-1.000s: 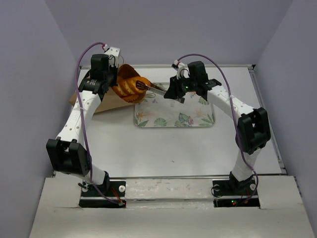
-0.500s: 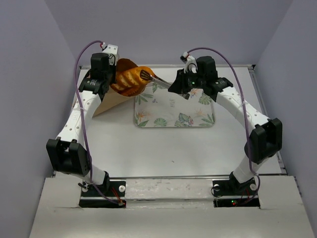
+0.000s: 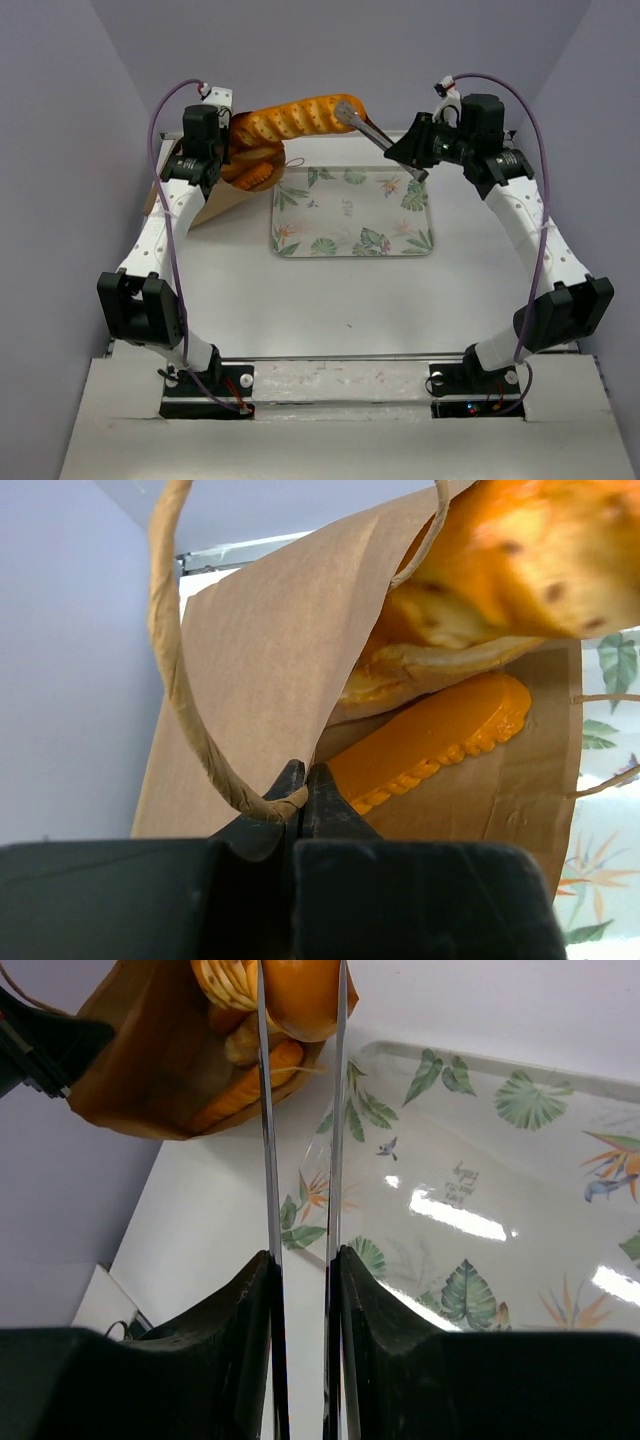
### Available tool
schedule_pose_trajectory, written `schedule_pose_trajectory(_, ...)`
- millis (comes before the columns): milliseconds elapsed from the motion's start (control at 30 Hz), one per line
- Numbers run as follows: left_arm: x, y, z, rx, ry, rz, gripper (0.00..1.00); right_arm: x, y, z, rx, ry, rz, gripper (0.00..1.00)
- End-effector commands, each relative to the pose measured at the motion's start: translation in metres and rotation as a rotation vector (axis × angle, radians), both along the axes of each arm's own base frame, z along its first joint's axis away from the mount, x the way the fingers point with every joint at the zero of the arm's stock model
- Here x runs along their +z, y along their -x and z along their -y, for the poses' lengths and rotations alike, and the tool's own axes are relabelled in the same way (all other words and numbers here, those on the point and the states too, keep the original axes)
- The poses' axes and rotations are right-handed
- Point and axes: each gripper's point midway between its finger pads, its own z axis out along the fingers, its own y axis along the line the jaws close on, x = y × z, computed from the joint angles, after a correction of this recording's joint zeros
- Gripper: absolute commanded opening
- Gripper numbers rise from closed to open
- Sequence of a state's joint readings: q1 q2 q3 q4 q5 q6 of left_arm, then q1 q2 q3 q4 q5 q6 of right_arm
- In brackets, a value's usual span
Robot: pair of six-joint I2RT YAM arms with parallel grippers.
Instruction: Take the fake bread out of the paper bag
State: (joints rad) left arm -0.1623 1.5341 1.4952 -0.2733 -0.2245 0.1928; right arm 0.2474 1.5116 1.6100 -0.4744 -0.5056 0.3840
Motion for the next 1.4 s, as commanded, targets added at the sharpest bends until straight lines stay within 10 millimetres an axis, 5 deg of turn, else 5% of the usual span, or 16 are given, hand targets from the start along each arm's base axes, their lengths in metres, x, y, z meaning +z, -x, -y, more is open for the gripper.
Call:
schedule_pose_trajectory(0,0.044,-0.008,-0.021,0.079,-0.012,0.13,0.0,0.081,0.001,0.055,-0.199,-0.021,0.194,0.01)
schedule_pose_trajectory(133,0.045,-0.009,-0.032,0.102,-0.018,0.132,0.0,0.097,0.006,0.089,-0.279,-0.023,0.221,0.01)
schedule_pose_trajectory(300,0.049,-0.011,-0.038,0.112,-0.023,0.142,0.0,0.114,0.014,0.093,-0.276,-0.005,0.243,0.01)
schedule_pose_trajectory(467,0.06,-0.011,-0.039,0.113,-0.012,0.161,0.0,0.089,0.012,0.096,-0.295,0.014,0.179,0.01)
schedule_pose_trajectory(600,0.069,-0.012,-0.04,0.109,0.023,0.163,0.0,0.07,0.013,0.087,-0.241,0.005,0.113,0.01)
schedule_pose_trajectory(867,0.078,-0.01,-0.052,0.127,0.028,0.173,0.0,0.083,0.044,0.056,-0.039,-0.095,0.044,0.01)
schedule_pose_trajectory(1033,0.084,-0.009,-0.058,0.138,0.029,0.189,0.0,0.048,0.054,0.047,0.001,-0.15,-0.09,0.01)
schedule_pose_trajectory(1233,0.078,-0.01,-0.055,0.123,0.045,0.177,0.0,0.051,0.063,0.038,0.06,-0.206,-0.096,0.01)
schedule_pose_trajectory(1367,0.078,-0.009,-0.055,0.127,0.047,0.18,0.0,0.028,0.066,0.038,0.057,-0.207,-0.158,0.01)
